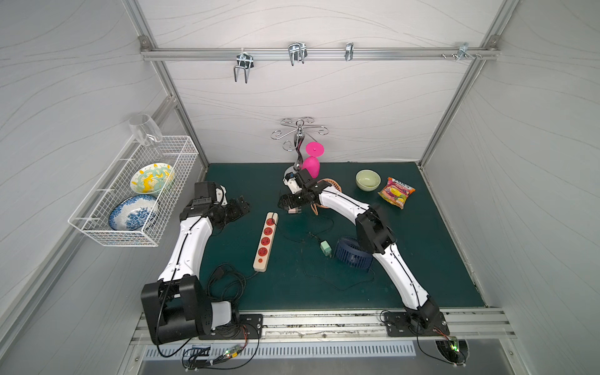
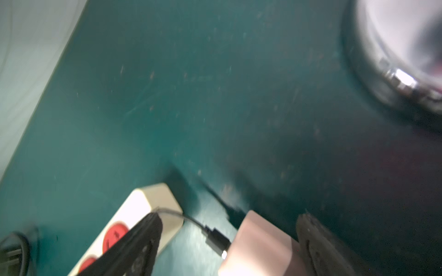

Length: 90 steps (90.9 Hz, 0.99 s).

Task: Plug the desk fan into the power strip
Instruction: Pick up the plug from the center of the board.

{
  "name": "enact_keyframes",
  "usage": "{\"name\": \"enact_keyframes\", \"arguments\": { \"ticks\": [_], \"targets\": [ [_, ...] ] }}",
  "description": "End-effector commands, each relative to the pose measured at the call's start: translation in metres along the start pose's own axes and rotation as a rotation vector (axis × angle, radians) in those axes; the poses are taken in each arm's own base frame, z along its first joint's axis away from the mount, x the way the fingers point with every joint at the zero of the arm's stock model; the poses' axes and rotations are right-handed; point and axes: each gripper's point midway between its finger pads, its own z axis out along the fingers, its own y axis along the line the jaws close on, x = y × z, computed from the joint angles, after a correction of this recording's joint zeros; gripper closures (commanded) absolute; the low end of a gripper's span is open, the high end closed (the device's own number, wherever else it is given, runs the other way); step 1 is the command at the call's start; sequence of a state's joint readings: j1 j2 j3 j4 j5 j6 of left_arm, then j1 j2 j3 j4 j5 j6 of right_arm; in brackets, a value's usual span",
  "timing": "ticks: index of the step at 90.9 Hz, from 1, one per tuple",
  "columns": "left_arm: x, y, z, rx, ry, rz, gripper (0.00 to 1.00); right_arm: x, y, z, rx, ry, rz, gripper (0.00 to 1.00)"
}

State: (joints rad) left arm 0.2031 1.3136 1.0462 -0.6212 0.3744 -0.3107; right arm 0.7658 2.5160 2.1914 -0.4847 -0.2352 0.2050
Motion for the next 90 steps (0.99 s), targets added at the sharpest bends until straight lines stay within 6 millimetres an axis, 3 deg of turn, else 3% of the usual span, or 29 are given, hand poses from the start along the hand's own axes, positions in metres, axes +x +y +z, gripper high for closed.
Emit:
{"name": "enact_keyframes", "arguments": {
  "ticks": [1, 10, 28, 61, 90],
  "targets": [
    [-0.009, -0.006, -0.004, 0.026, -0.036, 0.019, 0.0, 0.003, 0.038, -0.037, -0.063, 0.001, -0.133, 0.08],
    [-0.009, -0.006, -0.006, 0.022, -0.036, 0.023, 0.01, 0.023, 0.043, -0.044, -0.067, 0.02, -0.179, 0.07],
    [-0.009, -0.008, -0.008, 0.033, -0.041, 0.031, 0.01, 0.052, 0.026, -0.039, 0.0, 0.052, -0.176, 0.08],
    [-0.008, -0.005, -0.007, 0.021, -0.038, 0.034, 0.01, 0.061, -0.001, -0.026, 0.171, 0.053, -0.16, 0.14],
    [-0.01, -0.007, -0.006, 0.025, -0.037, 0.045, 0.01, 0.07, 0.005, -0.015, 0.136, 0.068, -0.19, 0.28]
  ]
}}
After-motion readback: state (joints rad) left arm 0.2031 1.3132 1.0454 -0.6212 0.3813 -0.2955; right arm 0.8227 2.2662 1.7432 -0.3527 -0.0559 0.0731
